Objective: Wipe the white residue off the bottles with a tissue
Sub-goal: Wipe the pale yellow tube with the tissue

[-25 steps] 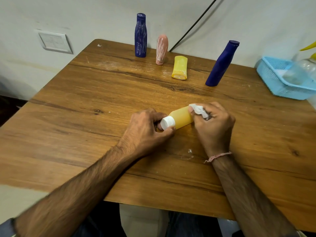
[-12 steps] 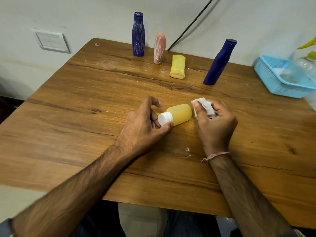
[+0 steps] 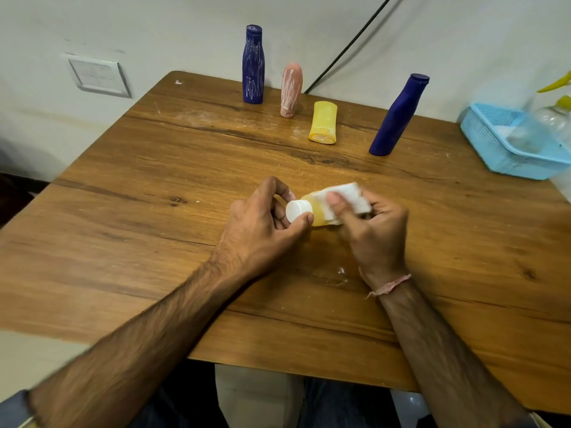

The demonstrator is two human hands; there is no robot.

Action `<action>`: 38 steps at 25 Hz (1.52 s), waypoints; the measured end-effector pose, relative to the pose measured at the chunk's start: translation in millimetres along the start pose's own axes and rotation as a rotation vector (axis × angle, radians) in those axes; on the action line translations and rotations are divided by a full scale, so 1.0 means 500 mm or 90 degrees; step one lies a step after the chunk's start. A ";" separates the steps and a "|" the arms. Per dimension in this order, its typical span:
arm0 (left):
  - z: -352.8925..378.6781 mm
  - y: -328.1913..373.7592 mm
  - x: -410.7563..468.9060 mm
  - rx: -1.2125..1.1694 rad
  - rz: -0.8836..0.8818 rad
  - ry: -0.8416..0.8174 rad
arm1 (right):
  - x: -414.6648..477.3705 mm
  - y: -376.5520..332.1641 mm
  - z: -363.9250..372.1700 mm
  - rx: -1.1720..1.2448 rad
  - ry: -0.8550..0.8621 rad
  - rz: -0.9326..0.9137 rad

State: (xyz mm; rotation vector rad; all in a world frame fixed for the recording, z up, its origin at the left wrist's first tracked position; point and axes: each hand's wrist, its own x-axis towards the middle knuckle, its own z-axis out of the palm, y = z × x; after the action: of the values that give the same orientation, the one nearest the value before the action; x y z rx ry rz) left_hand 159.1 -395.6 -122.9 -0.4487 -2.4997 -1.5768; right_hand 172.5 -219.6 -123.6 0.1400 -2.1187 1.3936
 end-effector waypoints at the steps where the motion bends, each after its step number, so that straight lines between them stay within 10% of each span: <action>1: -0.002 -0.001 0.001 -0.005 -0.001 0.006 | 0.006 0.005 -0.004 0.019 0.097 0.062; 4: -0.003 -0.005 0.001 0.004 0.015 0.000 | 0.017 0.028 -0.019 -0.127 0.230 0.115; 9: 0.000 -0.006 -0.002 0.043 -0.016 0.022 | 0.005 0.019 0.002 -0.287 0.025 0.038; 18: 0.001 -0.008 0.001 -0.044 -0.095 0.031 | -0.004 0.004 -0.021 -0.095 -0.124 -0.061; 38: 0.001 -0.015 -0.004 -0.160 -0.141 0.003 | 0.012 0.009 -0.003 -0.234 0.052 -0.006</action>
State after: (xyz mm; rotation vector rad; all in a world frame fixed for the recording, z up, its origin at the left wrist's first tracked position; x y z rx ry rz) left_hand 158.4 -398.4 -130.2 -0.2019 -2.4265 -1.9849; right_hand 166.5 -214.9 -123.6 -0.0520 -2.2592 0.9649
